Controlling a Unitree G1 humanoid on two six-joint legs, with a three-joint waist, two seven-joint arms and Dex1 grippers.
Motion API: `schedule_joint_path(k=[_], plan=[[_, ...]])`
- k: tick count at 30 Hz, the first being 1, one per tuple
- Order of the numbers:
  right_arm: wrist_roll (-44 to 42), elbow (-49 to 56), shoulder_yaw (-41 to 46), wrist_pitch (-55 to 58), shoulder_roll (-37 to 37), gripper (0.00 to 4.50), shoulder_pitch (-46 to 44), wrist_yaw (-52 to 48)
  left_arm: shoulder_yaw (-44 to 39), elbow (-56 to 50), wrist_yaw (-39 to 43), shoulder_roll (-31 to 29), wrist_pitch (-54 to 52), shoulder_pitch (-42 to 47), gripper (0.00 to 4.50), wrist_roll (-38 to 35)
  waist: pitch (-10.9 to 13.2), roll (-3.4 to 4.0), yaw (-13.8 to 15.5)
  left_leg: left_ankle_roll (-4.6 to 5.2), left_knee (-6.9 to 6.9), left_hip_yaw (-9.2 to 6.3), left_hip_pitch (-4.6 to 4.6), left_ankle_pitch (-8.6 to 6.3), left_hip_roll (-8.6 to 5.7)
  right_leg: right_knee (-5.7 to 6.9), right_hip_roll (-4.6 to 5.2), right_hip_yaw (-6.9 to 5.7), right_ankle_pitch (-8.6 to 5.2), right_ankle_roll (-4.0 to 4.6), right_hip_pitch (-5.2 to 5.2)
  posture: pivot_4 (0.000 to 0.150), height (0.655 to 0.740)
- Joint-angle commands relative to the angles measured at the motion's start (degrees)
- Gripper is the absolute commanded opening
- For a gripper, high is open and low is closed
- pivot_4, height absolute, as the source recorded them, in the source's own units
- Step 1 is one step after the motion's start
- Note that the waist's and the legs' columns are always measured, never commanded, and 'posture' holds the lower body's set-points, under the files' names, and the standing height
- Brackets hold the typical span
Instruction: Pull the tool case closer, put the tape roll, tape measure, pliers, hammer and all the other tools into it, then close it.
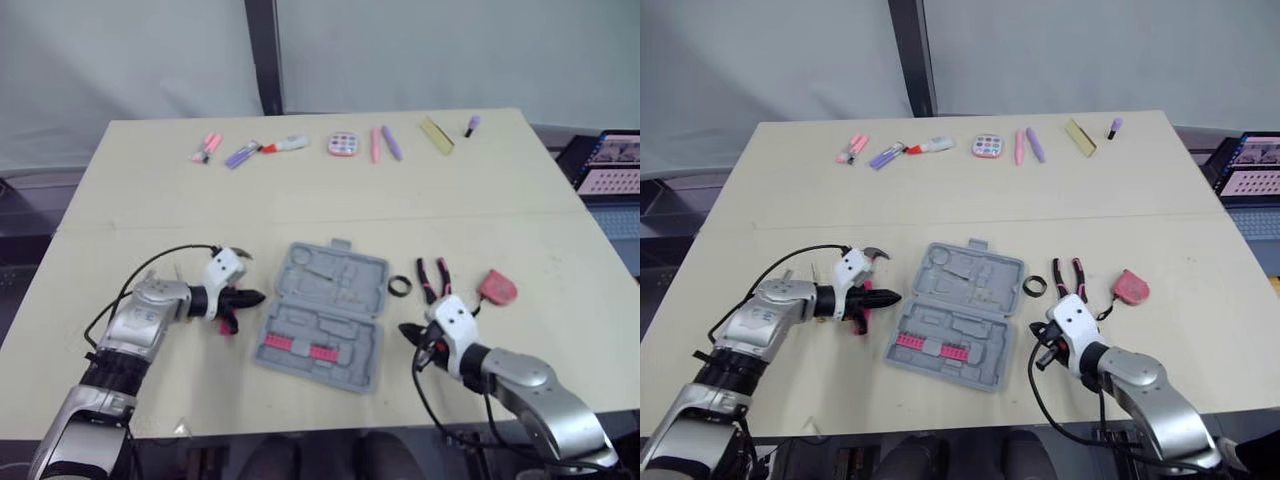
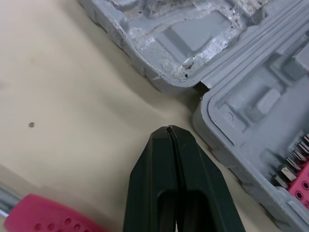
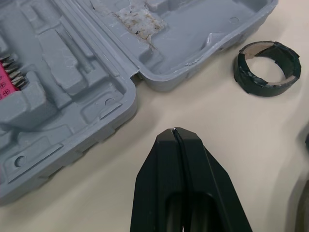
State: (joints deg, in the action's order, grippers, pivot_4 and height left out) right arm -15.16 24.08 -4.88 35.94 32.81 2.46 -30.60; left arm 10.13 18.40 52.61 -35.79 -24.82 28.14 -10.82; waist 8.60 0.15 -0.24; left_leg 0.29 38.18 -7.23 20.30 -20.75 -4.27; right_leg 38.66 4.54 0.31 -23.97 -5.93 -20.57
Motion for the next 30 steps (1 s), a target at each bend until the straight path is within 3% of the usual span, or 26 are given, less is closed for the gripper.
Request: schedule_joint_path(k=[1, 30], plan=[[1.26, -0.78, -1.31, -1.38, -0.66, 0.03, -1.53, -0.11, 0.49, 0.55, 1.07, 0.66, 1.94, 1.31, 0.0, 1.46, 0.0, 0.0, -0.01, 0.0, 0.0, 0.0, 0.0, 0.0, 0.0, 0.01, 0.0, 0.0, 0.0, 0.0, -0.01, 0.15, 0.74], [5.13, -7.99, -8.37, -3.44, -3.31, 0.03, -8.6, -3.37, 2.54, 3.7, 2.06, 5.91, 4.8, 2.93, 0.0, 7.46, -0.02, -0.02, 0.08, 0.0, 0.25, -0.08, 0.0, 0.0, -0.07, 0.25, 0.05, -0.01, 0.0, 0.0, -0.06, 0.15, 0.74]])
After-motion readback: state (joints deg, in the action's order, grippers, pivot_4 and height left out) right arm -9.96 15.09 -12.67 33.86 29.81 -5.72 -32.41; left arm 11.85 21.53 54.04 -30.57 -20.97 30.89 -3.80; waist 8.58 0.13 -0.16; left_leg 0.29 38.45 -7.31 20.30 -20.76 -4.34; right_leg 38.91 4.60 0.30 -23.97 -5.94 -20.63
